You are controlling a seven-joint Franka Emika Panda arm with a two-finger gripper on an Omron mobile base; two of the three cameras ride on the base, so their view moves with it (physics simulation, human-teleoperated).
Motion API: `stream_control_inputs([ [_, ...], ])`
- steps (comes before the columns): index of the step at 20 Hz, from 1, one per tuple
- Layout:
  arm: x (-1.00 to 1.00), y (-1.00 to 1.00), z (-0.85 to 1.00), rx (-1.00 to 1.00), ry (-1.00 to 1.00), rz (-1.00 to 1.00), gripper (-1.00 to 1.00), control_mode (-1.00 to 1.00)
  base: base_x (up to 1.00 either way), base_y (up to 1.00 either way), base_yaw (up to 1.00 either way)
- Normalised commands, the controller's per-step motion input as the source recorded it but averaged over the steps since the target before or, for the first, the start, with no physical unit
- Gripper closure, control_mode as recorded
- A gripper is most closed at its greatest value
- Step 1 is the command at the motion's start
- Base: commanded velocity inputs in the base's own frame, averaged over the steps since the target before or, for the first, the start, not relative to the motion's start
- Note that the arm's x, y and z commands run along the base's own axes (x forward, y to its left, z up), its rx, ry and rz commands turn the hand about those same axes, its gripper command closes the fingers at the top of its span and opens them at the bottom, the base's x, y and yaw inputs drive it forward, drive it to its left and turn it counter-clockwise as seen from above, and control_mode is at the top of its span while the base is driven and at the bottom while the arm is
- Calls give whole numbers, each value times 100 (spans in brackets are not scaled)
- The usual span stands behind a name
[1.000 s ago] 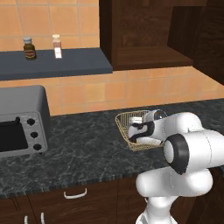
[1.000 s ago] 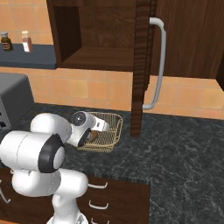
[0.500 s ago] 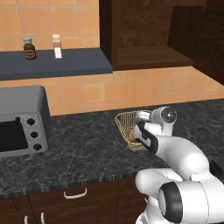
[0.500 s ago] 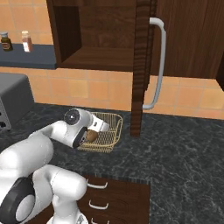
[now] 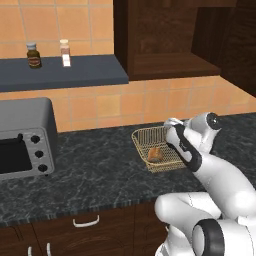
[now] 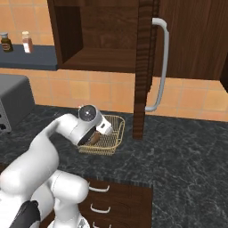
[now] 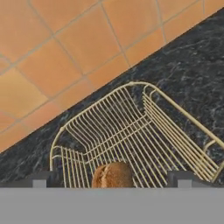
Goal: Open the cabinet, pick up the bread from the cabinet and place it in the basket. Then move the basket to the dining counter.
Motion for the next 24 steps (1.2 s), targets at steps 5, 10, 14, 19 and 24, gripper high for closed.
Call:
stream_control_inputs([
  [5, -12, -19, 0, 39, 9, 0, -100, -100, 0, 0, 0],
  [10, -12, -3, -1, 35, 1, 0, -100, -100, 0, 0, 0],
  [14, 0, -20, 4, 15, 4, 6, -100, -100, 0, 0, 0],
  [19, 0, -2, -20, 9, 0, 7, -100, -100, 0, 0, 0],
  [24, 0, -36, -5, 12, 0, 13, -100, -100, 0, 0, 0],
])
